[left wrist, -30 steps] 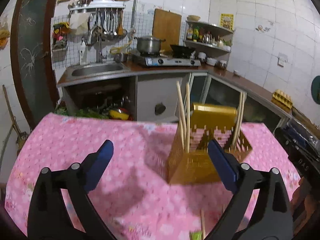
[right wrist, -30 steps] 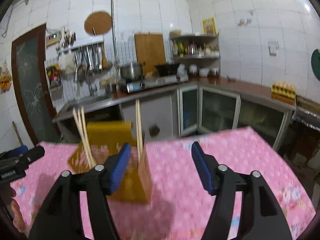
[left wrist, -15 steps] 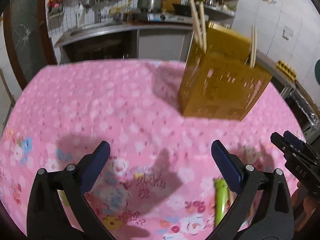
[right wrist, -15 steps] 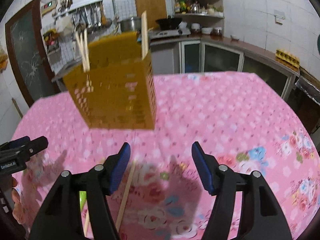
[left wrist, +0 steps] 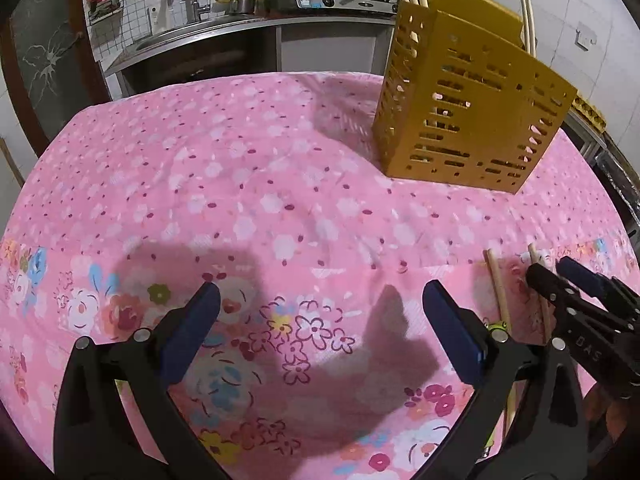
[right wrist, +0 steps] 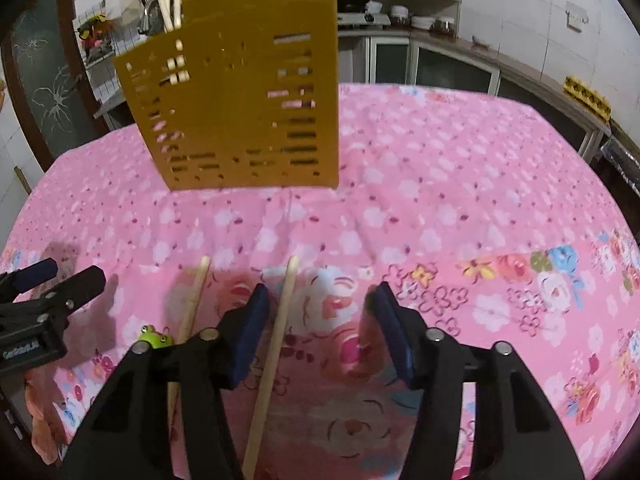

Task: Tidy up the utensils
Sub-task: 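Move both tools back down toward the green frog utensil and chopstick, then close the right tool on a chopstick while the left tool reaches the frog utensil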

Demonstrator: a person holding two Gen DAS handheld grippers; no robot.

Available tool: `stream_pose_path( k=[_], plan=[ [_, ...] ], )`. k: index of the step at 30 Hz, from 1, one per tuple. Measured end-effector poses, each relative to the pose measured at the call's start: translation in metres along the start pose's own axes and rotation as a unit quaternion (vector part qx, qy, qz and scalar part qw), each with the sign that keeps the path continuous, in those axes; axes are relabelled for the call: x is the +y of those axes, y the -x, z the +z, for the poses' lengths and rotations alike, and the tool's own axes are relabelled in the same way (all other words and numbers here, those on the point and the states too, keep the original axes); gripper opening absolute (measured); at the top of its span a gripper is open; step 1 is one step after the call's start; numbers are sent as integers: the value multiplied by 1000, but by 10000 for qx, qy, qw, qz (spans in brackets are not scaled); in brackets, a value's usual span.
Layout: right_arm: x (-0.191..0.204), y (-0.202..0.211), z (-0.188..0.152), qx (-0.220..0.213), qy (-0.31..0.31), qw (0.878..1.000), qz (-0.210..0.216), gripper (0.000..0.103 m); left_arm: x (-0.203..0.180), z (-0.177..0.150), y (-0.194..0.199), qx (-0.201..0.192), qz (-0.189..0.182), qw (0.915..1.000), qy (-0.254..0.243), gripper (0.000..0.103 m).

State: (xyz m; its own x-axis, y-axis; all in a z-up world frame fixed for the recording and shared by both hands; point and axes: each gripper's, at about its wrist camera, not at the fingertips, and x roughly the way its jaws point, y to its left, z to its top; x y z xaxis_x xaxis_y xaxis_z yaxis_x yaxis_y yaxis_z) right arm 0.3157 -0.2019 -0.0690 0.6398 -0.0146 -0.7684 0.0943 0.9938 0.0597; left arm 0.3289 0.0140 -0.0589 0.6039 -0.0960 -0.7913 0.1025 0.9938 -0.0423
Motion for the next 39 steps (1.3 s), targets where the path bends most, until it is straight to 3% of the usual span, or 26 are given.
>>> stream_pose_path(
  k=[2,6,10,14,28,30,35,39],
  plan=[
    [3,0,1,5,38,10000,-66,51,0,-1,0,0,19,10000,-19,98],
    [9,1,2,49,40,9999,-150,34,-1,-1,0,27,1,10000,-4,98],
    [9,2,5,155,66,9998,-80,10,-5,-2,5,-8,7,10000,-32,98],
    [0,1,11,260,11,9996,141,7,-10,-6,13,-15,-87,9999,-51,98],
    [-46,14,8,297,-31,9996,9,6,-55,-33,36,51,-384,9982,-456,97],
    [-51,14,7,316,-42,9995,-19,6,-63,-37,36,86,-374,9976,-580,90],
    [-53,13,7,342,28,9994,-42,6,-75,-39,24,386,-417,9959,-708,62],
    [-53,12,7,363,62,9993,-71,6,-81,-35,15,446,-310,9958,-731,53]
  ],
)
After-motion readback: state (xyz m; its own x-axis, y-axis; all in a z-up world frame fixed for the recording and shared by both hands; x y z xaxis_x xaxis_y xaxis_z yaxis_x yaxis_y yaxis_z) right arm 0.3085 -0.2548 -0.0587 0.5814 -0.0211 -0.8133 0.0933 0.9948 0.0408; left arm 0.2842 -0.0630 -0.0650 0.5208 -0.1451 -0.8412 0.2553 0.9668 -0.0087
